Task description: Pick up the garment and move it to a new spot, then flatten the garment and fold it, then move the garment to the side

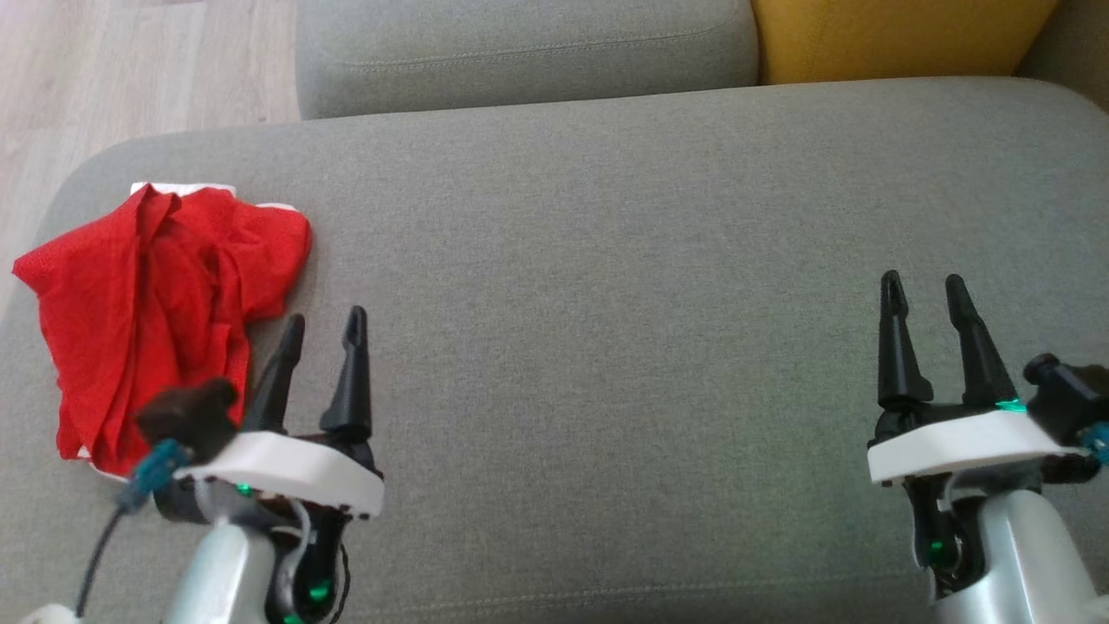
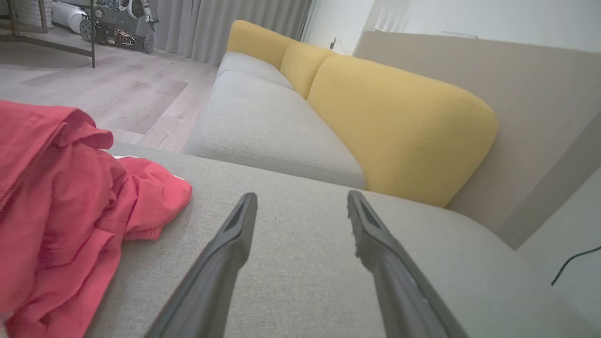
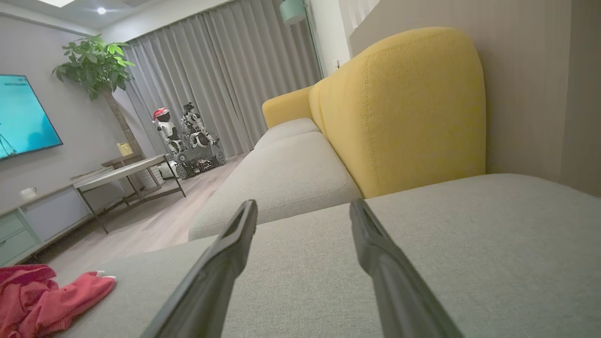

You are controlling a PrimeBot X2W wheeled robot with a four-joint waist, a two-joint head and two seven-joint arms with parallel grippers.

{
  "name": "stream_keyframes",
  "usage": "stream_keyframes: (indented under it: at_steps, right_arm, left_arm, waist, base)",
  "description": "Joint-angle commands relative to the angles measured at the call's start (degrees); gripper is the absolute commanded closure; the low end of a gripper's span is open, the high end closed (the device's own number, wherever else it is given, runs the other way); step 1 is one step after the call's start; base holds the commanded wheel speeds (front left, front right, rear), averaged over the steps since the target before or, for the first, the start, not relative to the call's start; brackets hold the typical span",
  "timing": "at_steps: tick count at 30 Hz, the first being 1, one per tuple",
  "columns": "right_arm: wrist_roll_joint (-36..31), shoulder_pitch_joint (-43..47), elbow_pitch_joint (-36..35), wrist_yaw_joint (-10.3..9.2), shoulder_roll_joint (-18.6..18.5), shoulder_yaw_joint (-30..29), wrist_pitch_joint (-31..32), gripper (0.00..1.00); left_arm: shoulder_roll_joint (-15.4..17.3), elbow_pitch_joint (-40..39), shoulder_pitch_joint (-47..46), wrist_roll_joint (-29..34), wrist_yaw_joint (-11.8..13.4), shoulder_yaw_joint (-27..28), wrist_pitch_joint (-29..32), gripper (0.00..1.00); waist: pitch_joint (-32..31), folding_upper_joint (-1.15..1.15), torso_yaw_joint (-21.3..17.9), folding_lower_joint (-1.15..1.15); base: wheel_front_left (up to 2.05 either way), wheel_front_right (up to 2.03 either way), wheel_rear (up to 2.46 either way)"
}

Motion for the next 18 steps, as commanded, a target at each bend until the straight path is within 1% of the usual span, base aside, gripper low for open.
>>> stream_keyframes:
  at_steps: [1,2,10,18]
  right_arm:
    - [-3.5,-3.8,-1.7,0.31,-0.2,1.2,-1.1,0.00]
    - [-3.5,-3.8,-1.7,0.31,-0.2,1.2,-1.1,0.00]
    - [-11.9,-4.3,-1.8,0.34,-0.1,1.9,-2.4,0.00]
    - [-18.7,-4.6,-1.4,0.37,0.1,2.6,-3.8,0.00]
  left_arm:
    - [1.9,-1.8,-4.3,3.1,1.5,-0.5,-1.1,0.00]
    - [1.9,-1.8,-4.3,3.1,1.5,-0.5,-1.1,0.00]
    - [5.4,-0.5,-5.9,9.5,7.7,-6.8,-2.4,0.00]
    - [7.7,0.7,-7.9,14.4,13.2,-12.3,-3.8,0.00]
  waist:
    - [0.0,0.00,-0.1,0.00]
    - [0.0,0.00,-0.1,0.00]
    - [0.1,0.00,-0.2,0.00]
    - [0.0,0.00,-0.1,0.00]
  base:
    - [0.00,0.00,0.00]
    - [0.00,0.00,0.00]
    - [0.00,0.00,0.00]
    - [0.00,0.00,0.00]
